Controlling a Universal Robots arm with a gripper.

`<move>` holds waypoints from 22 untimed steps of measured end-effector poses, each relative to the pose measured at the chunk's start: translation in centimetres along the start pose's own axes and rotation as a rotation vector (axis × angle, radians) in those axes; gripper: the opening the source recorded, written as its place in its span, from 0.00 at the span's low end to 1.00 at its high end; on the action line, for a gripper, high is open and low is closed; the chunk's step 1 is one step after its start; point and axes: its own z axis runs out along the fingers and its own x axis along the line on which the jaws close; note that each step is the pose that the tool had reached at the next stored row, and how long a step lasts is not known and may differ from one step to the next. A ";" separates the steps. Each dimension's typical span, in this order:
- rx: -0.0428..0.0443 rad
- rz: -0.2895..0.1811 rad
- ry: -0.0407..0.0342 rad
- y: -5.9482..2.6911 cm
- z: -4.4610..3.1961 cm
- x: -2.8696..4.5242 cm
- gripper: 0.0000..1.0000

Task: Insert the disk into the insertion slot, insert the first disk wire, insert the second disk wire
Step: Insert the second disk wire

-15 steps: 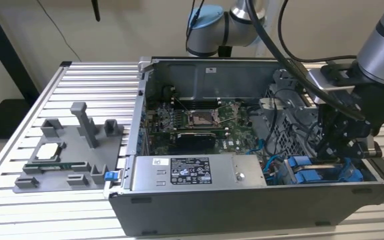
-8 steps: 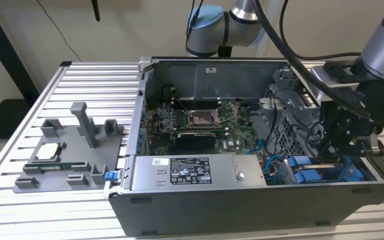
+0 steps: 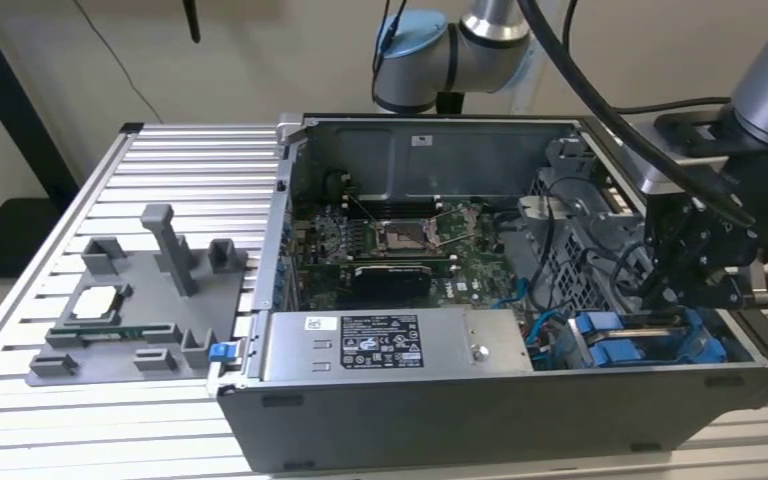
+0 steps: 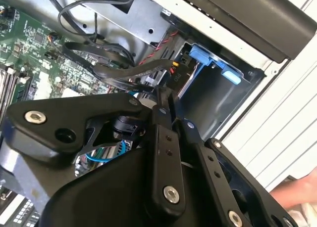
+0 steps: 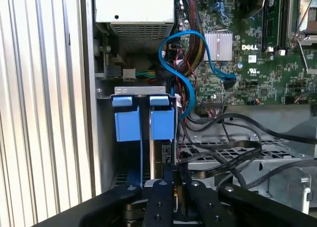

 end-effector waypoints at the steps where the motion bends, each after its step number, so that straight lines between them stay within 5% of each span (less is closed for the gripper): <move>1: 0.0000 0.001 -0.0003 0.00 0.02 0.05 0.00; 22: 0.0007 0.007 0.0008 0.07 1.58 0.08 0.00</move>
